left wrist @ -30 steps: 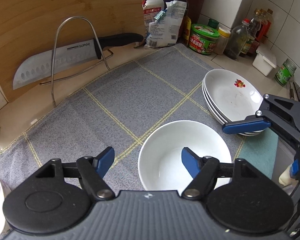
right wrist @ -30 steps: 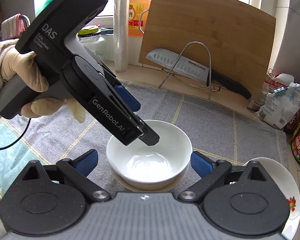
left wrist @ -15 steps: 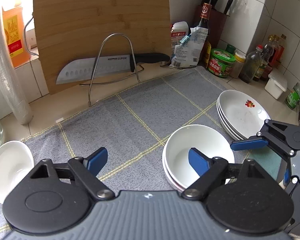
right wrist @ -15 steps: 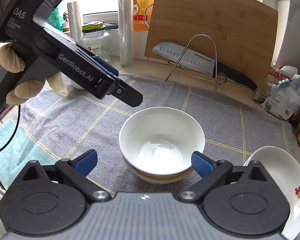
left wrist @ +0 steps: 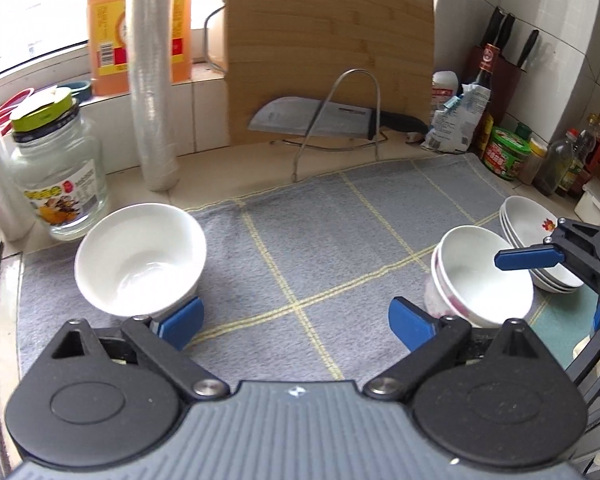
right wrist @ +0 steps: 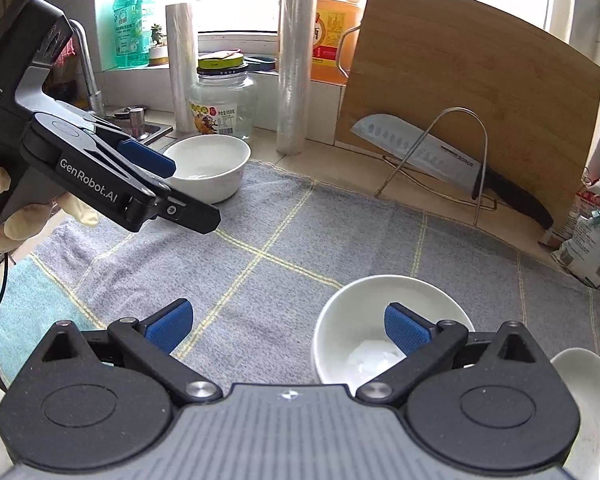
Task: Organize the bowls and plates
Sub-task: 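Pull the open left gripper back from the nested bowls, then move the right gripper to the rim of the white bowl by the glass jar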
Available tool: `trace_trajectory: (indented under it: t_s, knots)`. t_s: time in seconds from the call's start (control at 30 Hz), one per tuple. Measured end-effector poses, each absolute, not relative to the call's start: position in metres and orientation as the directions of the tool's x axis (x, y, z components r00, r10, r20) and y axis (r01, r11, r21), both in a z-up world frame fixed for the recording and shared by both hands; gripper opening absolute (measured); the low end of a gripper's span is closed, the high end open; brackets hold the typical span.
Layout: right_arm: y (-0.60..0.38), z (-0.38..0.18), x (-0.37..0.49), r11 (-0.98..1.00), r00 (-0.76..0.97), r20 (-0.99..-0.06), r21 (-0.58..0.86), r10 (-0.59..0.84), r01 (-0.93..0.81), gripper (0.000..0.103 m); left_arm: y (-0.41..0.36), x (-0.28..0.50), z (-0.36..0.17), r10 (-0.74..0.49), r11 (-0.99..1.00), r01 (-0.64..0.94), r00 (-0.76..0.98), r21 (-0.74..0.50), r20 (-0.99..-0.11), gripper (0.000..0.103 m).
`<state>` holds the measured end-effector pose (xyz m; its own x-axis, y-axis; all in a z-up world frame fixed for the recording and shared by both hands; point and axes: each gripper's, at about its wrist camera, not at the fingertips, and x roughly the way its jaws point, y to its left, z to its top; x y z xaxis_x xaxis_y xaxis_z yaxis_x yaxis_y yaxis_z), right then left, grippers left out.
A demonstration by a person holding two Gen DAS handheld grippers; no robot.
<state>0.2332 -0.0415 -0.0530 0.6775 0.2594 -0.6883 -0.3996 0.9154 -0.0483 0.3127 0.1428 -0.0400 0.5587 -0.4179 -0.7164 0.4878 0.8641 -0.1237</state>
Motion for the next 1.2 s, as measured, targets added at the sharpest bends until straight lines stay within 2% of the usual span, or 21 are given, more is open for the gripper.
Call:
trace_trajectory:
  t_s: [0.3,0.7,1.2]
  knots:
    - [0.012,-0.056,0.255,0.894,0.649,-0.706,-0.049,0.284,-0.444,0.103,0.199,0.321,-0.047,-0.373,0.885,0.459,0.593,-0.08,-0.714,0.099]
    - [0.045,-0.055,0.294,0.892,0.623,-0.734,-0.053,0.27,-0.449,0.103,0.227,0.349,-0.065,-0.363,0.838,0.546,0.573,0.012,-0.735,0.099]
    - [0.085,-0.063,0.391,0.886,0.52,-0.779,0.093,0.349,-0.454,0.102,0.227,0.392,-0.092,-0.385,0.762,0.642,0.555,0.085,-0.737,0.097]
